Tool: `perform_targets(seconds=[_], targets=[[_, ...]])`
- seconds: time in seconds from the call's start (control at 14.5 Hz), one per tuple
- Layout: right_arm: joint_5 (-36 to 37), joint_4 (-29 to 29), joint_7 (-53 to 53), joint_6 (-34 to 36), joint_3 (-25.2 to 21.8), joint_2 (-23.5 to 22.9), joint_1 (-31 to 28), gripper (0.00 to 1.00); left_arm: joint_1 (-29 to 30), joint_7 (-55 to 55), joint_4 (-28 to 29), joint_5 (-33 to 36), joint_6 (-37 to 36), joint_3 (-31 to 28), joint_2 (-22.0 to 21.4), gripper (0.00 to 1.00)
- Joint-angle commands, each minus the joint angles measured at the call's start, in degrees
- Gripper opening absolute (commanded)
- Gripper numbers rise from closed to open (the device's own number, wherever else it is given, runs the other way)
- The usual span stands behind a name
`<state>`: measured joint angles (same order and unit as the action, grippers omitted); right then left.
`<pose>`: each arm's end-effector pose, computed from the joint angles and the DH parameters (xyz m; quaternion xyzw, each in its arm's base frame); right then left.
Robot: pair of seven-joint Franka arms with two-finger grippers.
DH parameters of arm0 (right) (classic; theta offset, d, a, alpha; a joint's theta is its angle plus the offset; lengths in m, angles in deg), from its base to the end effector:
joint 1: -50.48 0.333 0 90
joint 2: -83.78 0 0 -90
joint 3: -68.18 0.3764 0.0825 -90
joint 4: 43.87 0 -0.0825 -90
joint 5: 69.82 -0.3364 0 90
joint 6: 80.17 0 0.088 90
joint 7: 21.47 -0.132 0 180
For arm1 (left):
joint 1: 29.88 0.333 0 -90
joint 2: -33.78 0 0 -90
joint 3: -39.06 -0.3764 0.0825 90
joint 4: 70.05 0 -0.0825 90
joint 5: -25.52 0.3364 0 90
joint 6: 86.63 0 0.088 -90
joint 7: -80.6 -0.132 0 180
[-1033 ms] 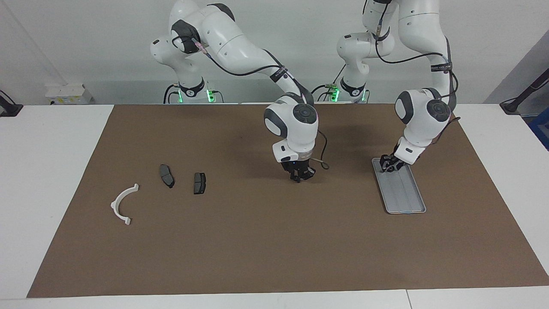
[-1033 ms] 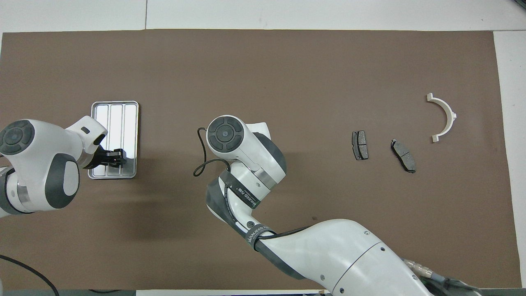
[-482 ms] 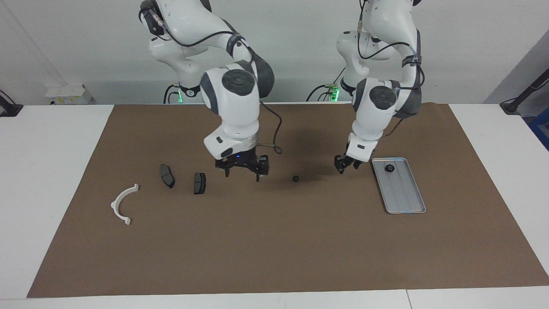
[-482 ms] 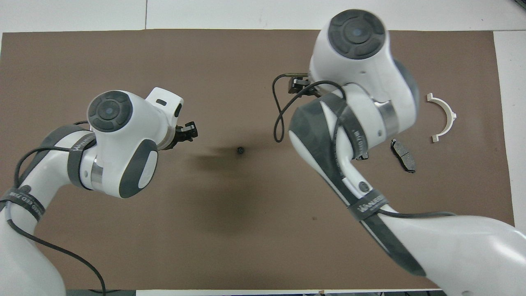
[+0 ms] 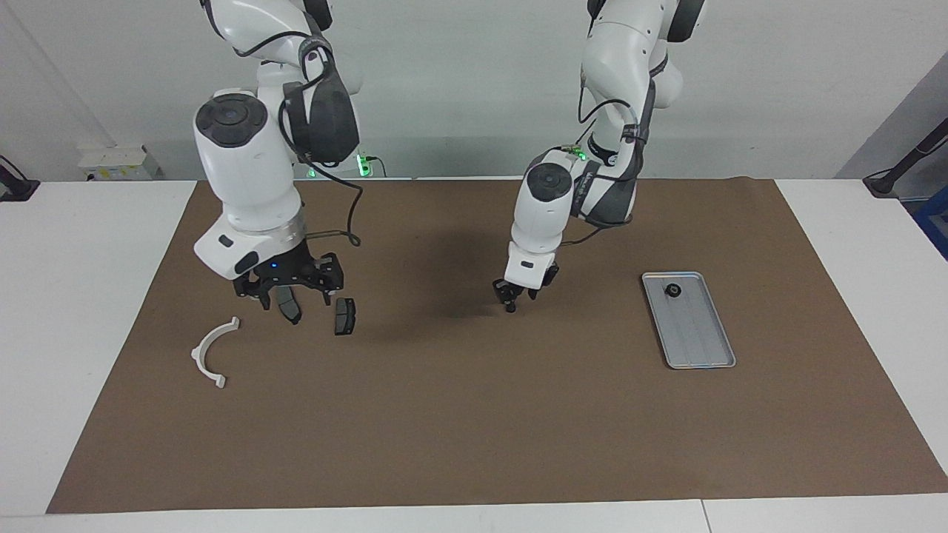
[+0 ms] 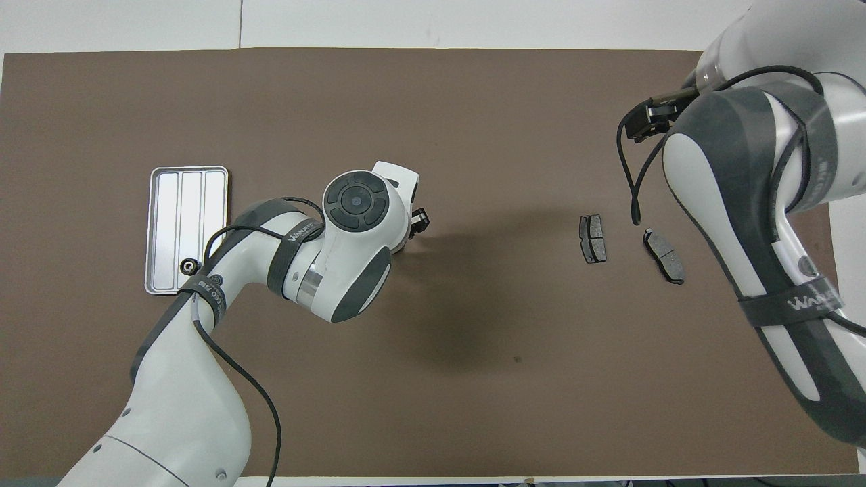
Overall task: Pick bearing gear from pile to tray
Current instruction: 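Grasp the second bearing with the left gripper while the right gripper withdraws, then carry the second bearing with the left gripper to the tray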
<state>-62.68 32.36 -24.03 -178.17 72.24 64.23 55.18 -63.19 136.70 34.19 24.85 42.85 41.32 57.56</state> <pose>0.6356 0.0745 0.5808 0.9968 0.0592 0.0246 0.0478 0.5173 -0.3672 0.3724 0.9829 0.1835 0.0000 0.0179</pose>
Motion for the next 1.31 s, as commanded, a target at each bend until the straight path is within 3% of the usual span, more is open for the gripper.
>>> perform_targets(seconds=[0.0,0.41,0.9,1.1,1.24], targets=[[-0.2,1.7,3.2,1.4,1.0,2.8,-2.3,1.0,-0.4,0.8,0.3,0.8,0.5,-1.0,-0.3,0.56],[-2.3,2.9,6.0,5.9,1.1,7.8,-5.1,1.0,-1.3,1.4,2.4,0.8,1.5,-1.0,-0.8,0.52],[-4.0,17.1,6.9,5.4,0.7,23.5,-5.8,1.0,-1.9,2.6,3.8,0.9,3.2,-1.0,-0.9,0.5],[-4.3,20.4,6.6,5.5,-1.1,26.9,-4.6,1.0,-2.2,2.7,4.2,0.8,3.3,-1.0,-1.0,0.29],[-8.6,20.4,6.5,5.4,-3.6,26.8,-4.2,1.0,-2.0,3.0,3.8,0.8,2.5,-1.1,-1.0,0.08]])
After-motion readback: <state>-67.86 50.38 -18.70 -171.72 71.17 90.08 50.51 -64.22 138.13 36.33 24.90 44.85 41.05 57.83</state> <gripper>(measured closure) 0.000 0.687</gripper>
